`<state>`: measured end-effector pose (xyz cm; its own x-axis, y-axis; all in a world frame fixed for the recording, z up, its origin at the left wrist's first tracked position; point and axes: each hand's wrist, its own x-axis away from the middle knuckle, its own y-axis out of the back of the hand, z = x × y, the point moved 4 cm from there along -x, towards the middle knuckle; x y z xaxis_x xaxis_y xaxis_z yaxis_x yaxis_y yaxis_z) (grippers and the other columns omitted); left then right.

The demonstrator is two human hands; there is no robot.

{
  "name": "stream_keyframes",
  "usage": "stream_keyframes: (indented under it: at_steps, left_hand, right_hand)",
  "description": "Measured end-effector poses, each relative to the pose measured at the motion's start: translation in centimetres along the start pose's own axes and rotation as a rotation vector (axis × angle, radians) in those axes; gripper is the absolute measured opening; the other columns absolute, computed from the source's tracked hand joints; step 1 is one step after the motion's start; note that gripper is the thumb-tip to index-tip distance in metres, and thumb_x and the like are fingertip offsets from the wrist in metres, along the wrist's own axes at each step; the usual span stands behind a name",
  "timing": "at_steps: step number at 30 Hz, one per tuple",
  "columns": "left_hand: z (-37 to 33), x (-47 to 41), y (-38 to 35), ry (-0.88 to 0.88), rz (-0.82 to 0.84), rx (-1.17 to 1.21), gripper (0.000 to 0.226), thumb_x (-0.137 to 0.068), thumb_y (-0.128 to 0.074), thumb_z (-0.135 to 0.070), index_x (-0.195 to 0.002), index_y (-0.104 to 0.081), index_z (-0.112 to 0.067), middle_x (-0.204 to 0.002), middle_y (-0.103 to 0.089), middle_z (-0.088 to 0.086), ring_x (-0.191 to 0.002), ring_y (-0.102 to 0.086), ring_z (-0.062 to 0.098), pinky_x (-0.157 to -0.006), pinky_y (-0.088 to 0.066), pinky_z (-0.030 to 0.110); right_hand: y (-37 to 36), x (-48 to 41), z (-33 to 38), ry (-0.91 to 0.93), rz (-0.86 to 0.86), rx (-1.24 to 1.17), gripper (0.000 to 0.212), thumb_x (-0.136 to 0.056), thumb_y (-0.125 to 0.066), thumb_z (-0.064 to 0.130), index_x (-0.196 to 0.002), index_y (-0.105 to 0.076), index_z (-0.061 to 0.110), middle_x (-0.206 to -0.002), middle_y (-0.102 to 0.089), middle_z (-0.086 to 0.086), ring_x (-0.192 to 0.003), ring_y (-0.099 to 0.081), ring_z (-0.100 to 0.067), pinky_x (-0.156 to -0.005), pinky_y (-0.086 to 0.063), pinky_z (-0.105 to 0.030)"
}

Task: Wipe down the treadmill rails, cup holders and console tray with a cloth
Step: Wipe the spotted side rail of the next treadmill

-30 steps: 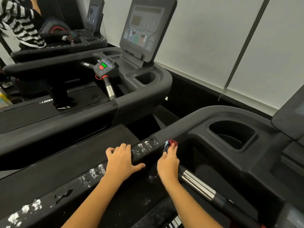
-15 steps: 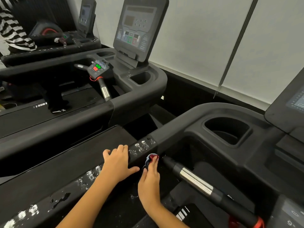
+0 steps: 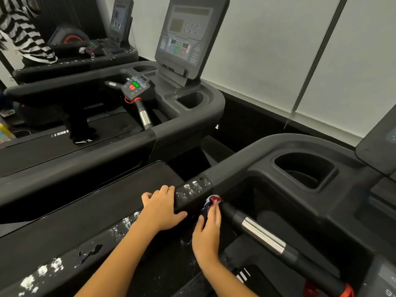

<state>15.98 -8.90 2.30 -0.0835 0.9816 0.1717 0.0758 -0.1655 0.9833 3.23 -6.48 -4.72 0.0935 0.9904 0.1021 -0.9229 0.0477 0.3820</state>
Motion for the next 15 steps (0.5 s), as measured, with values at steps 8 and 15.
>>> stream_keyframes:
  at_steps: [8, 15]
  left_hand:
    - [0.3, -0.5, 0.4, 0.026, 0.003, 0.156, 0.052, -0.095, -0.03, -0.047, -0.137, -0.036, -0.017, -0.13, -0.042, -0.004, -0.122, -0.043, 0.014, -0.104, -0.017, 0.035]
    - [0.5, -0.2, -0.5, 0.023, -0.109, 0.153, 0.061, -0.094, -0.029, -0.055, -0.142, -0.032, -0.018, -0.133, -0.042, -0.006, -0.124, -0.041, 0.012, -0.106, -0.014, 0.035]
  right_hand:
    - [-3.2, 4.6, -1.1, 0.019, 0.23, 0.014, 0.063, -0.099, -0.042, 0.012, -0.148, -0.005, 0.027, -0.156, -0.007, 0.014, -0.13, -0.009, 0.008, -0.092, -0.002, 0.008]
    - [0.0, 3.6, 0.1, 0.107, 0.01, -0.089, 0.054, -0.096, -0.046, 0.008, -0.139, -0.026, 0.033, -0.15, -0.028, 0.012, -0.127, -0.026, 0.016, -0.094, -0.019, 0.008]
